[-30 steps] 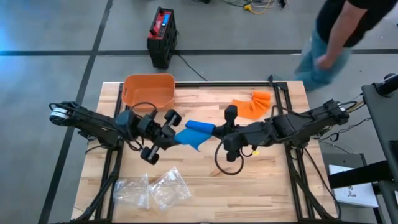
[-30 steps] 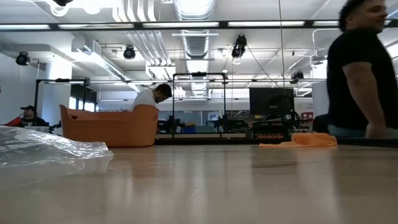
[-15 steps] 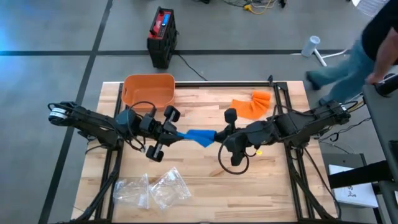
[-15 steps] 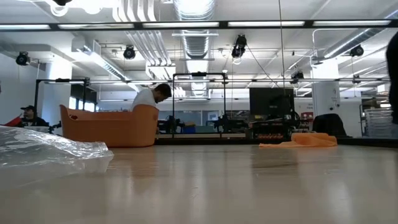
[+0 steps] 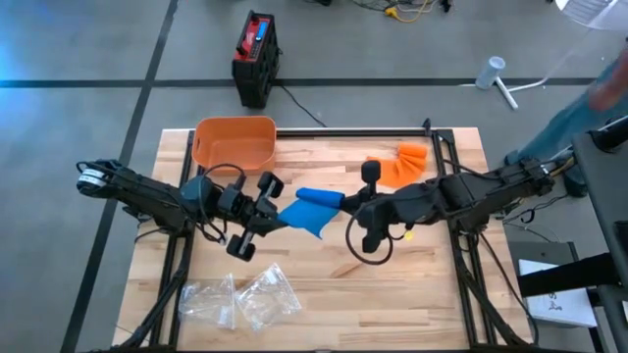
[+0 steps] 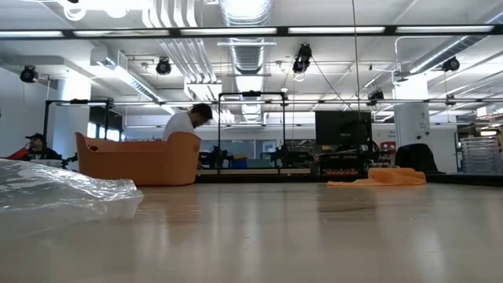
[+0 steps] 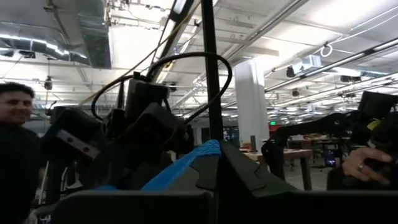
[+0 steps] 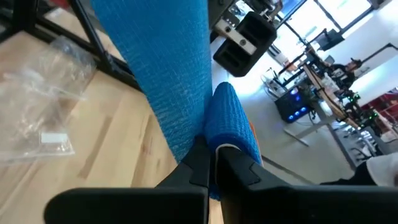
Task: Roll bandage
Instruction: Roll the blue bandage
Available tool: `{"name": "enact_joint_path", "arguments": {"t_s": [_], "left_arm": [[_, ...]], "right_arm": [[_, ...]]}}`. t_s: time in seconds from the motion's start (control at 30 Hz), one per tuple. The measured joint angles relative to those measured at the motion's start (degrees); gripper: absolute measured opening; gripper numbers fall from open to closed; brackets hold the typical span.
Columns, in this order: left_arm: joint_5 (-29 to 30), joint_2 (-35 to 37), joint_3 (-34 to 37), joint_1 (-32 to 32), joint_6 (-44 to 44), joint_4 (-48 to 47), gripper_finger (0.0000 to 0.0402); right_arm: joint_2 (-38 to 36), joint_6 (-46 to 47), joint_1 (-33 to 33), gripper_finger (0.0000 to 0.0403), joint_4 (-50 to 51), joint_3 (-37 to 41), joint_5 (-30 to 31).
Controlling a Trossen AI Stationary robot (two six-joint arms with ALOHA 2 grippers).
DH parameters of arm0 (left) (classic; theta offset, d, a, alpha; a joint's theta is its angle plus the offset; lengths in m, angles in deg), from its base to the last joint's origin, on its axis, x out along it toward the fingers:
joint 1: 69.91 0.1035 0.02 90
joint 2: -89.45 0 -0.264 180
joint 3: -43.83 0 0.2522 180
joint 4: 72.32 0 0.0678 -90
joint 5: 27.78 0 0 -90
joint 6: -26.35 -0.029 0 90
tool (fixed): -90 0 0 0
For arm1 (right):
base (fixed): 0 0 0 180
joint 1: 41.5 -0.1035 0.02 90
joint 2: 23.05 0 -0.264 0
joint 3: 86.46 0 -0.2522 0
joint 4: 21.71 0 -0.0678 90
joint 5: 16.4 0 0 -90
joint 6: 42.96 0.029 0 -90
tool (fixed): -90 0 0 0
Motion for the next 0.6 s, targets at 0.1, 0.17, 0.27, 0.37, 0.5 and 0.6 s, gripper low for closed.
{"name": "enact_joint_path", "arguments": {"t_s": [0.1,0.17,0.27,0.37,0.5,0.6], "left_arm": [[0.8,0.2,0.0,0.0,-0.7,0.2,0.0],[0.8,0.2,0.0,0.0,-1.5,0.3,0.0],[0.8,0.3,0.0,0.1,-1.7,0.4,0.0],[0.9,0.3,0.0,0.2,-1.7,1.0,0.0],[0.9,0.3,0.0,0.2,-1.5,1.0,0.0],[0.9,0.2,0.0,0.2,-1.0,0.7,0.0]], "right_arm": [[-0.3,0.9,0.0,0.0003,0.1,-0.1,0.0],[-0.4,1.0,0.0,0.0003,0.4,-0.1,0.0],[-0.8,0.9,0.0,0.0003,0.4,-0.1,0.0],[-1.3,0.9,0.5,0.0003,0.4,0.0,0.0],[-1.4,1.5,1.4,0.0002,0.3,0.2,0.8],[-1.4,1.8,1.4,0.0002,-0.8,0.2,2.9]]}}
